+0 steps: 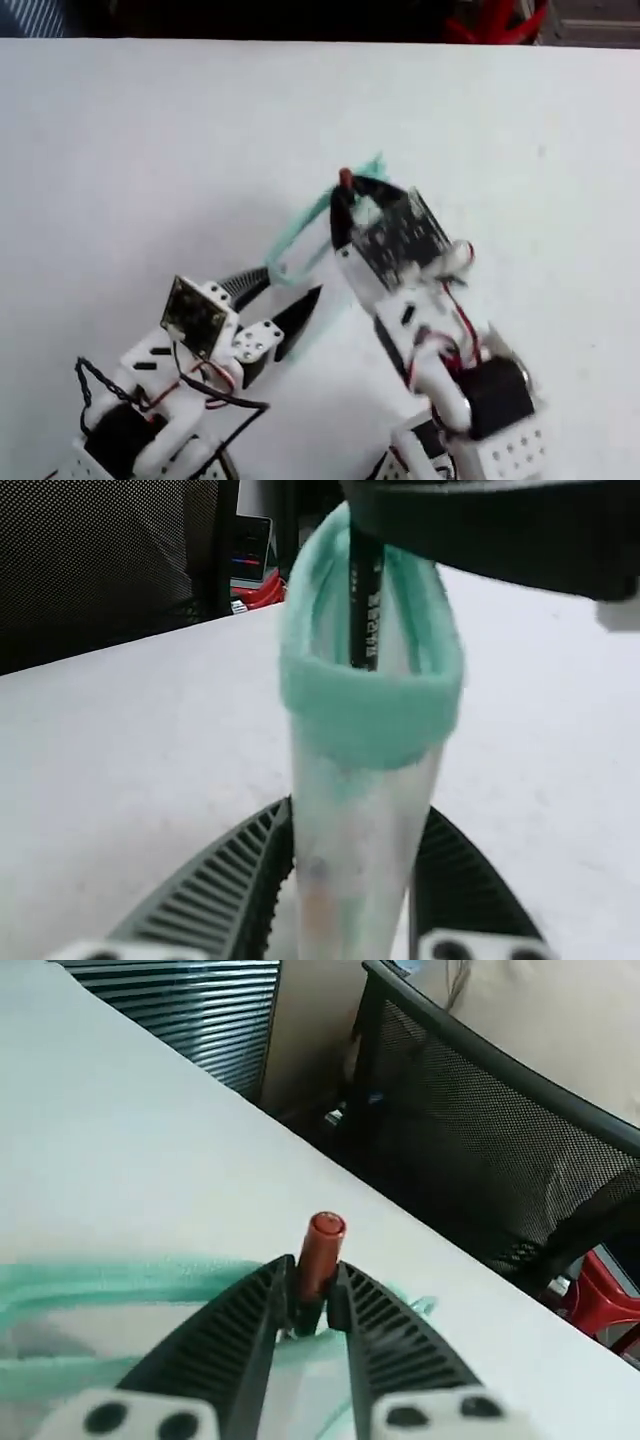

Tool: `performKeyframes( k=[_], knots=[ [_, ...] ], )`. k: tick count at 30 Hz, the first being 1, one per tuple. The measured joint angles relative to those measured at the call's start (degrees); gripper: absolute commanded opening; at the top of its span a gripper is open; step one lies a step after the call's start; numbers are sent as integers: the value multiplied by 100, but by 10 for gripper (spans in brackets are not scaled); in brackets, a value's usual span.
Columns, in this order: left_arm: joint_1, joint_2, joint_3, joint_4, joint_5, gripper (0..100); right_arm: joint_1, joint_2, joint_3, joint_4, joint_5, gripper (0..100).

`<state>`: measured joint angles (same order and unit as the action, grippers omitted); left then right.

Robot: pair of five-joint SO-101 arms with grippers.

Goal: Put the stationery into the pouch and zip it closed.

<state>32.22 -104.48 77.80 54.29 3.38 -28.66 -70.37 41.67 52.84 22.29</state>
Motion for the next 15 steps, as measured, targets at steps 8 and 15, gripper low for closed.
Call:
performKeyframes(
  k=[8, 15],
  knots=[
    [9, 0, 0, 0, 0, 177, -607, -413, -53, 554, 0, 258],
    [-18, 0, 0, 0, 0, 177, -510, 141, -932, 862, -343, 241]
  ],
)
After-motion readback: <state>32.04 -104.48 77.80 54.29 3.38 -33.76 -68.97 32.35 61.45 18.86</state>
